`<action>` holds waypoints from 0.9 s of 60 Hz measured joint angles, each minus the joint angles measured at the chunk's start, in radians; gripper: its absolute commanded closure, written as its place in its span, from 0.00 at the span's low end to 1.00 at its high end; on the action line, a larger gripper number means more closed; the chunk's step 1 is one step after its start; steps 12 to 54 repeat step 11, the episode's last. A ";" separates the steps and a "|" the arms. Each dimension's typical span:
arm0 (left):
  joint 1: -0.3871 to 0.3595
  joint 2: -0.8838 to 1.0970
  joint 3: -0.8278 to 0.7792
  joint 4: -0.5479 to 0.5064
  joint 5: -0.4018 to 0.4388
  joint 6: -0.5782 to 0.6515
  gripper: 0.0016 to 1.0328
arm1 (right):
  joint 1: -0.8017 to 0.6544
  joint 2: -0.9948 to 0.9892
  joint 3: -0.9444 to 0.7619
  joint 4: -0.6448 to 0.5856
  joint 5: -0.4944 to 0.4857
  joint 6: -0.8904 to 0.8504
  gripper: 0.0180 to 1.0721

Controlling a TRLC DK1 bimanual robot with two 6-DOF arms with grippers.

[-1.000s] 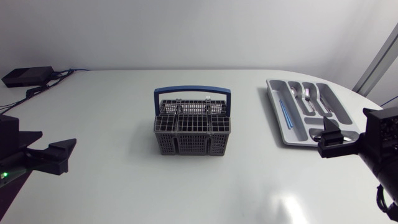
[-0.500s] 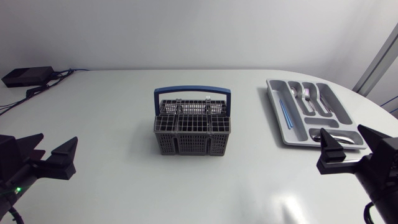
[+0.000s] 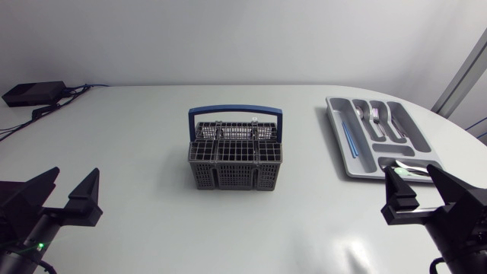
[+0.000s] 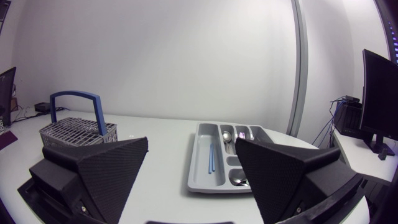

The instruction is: Unload the cutlery basket into the drawer organizer.

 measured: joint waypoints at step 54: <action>-0.001 -0.009 -0.005 0.008 0.000 -0.006 0.04 | 0.000 0.000 0.000 0.000 0.000 0.002 0.04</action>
